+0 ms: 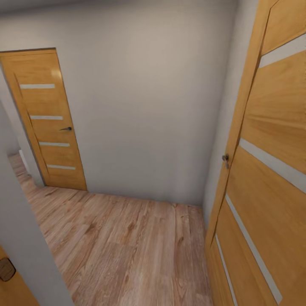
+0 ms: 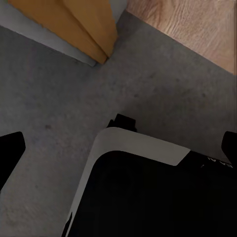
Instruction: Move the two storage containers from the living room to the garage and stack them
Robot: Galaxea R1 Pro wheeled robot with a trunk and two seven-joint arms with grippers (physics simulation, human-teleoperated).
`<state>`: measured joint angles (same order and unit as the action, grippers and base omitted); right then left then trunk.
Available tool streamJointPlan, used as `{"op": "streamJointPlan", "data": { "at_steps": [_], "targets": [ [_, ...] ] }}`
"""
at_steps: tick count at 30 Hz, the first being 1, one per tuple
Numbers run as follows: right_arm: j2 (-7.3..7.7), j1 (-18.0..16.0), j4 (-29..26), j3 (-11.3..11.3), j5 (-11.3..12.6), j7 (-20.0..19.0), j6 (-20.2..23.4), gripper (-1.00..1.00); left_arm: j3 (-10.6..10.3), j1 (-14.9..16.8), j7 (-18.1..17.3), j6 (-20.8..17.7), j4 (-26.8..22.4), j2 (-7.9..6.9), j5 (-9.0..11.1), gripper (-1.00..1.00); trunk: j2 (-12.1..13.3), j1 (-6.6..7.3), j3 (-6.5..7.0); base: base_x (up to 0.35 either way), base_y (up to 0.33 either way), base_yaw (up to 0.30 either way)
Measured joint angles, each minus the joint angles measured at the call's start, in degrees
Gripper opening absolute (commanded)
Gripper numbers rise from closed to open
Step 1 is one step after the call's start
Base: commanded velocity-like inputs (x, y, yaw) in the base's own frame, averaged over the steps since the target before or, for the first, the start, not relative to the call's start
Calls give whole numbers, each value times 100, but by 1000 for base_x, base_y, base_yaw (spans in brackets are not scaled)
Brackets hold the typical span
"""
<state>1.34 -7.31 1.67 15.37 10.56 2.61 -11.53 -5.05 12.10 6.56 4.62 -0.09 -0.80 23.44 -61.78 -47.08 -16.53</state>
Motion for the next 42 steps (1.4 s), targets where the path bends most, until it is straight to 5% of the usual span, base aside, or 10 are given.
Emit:
{"op": "streamJointPlan", "data": {
  "at_steps": [42],
  "targets": [
    [0, 0, 0, -2, 5, -1, 1, 100, 0, 0, -2, 0, 0, 0, 3, 100, 0, 0, 0, 34, 34, -57]
  ]
}}
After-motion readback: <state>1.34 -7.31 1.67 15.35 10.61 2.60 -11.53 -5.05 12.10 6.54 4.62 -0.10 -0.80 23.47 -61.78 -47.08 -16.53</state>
